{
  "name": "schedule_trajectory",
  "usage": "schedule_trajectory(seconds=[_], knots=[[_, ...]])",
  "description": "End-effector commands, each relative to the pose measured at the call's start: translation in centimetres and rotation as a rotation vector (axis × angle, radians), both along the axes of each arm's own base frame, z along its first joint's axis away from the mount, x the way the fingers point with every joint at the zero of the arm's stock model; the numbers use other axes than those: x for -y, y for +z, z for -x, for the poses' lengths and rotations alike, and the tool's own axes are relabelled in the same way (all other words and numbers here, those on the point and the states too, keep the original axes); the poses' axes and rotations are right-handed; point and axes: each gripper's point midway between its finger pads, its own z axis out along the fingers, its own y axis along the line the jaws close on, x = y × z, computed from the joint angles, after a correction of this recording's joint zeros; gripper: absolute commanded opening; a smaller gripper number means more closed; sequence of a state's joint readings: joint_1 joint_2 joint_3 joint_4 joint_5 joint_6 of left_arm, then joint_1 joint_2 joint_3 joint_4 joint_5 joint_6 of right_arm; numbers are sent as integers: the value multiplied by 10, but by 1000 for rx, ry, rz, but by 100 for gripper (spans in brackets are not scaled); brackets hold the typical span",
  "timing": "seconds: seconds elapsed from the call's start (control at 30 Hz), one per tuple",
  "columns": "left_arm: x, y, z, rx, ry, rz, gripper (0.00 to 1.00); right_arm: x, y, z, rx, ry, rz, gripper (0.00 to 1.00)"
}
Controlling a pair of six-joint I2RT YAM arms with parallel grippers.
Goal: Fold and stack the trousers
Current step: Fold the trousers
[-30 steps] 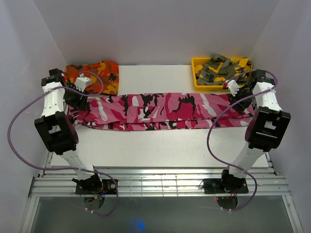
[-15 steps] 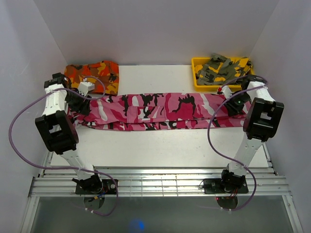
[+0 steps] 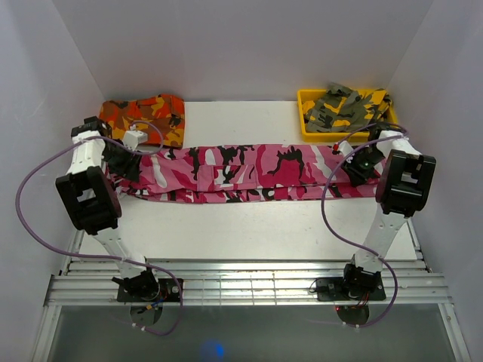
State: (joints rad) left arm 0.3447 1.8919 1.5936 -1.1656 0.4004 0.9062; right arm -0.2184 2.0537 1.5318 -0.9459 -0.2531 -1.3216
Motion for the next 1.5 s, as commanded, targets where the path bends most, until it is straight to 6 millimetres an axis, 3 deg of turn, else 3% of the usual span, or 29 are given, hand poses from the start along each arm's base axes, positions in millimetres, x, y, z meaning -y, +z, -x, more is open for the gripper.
schedule_trajectory(seconds=[0.0, 0.2, 0.37, 0.53, 0.6, 0.67, 0.7, 0.83, 1.07, 1.1, 1.13, 1.2, 1.23, 1.27, 1.47], knots=[[-5, 9, -1, 37, 18, 6, 61, 7, 14, 7, 47, 238, 63, 41], [-10, 4, 5, 24, 27, -1, 61, 11, 14, 1, 57, 239, 81, 38], [-22, -3, 7, 30, 44, -32, 60, 17, 10, -11, 81, 231, 120, 8], [-34, -2, 8, 122, -60, -108, 56, 15, 33, -26, 138, 194, 103, 8], [-31, 8, 8, 205, -182, -141, 55, 13, 45, -31, 162, 187, 89, 8], [-24, -2, 16, 233, -278, -149, 55, 12, 56, -34, 167, 176, 86, 8], [-25, 2, 17, 271, -323, -184, 56, 12, 59, -36, 172, 174, 89, 8], [-28, -18, 14, 355, -504, -285, 58, 14, 68, -39, 181, 167, 102, 8], [-33, -40, 1, 343, -525, -288, 58, 11, 85, -38, 201, 167, 94, 8], [-35, -39, -3, 353, -514, -293, 55, 10, 86, -36, 191, 167, 89, 8], [-37, -37, -11, 380, -502, -305, 39, 10, 87, -35, 193, 171, 92, 8], [-40, -32, -17, 397, -468, -316, 23, 12, 93, -37, 210, 173, 107, 8], [-42, -30, -18, 395, -454, -316, 7, 13, 96, -38, 221, 175, 114, 8], [-43, -26, -19, 402, -442, -304, 1, 14, 99, -39, 229, 174, 118, 8], [-63, 24, -34, 499, -301, -263, 0, 20, 131, -47, 291, 170, 152, 8]])
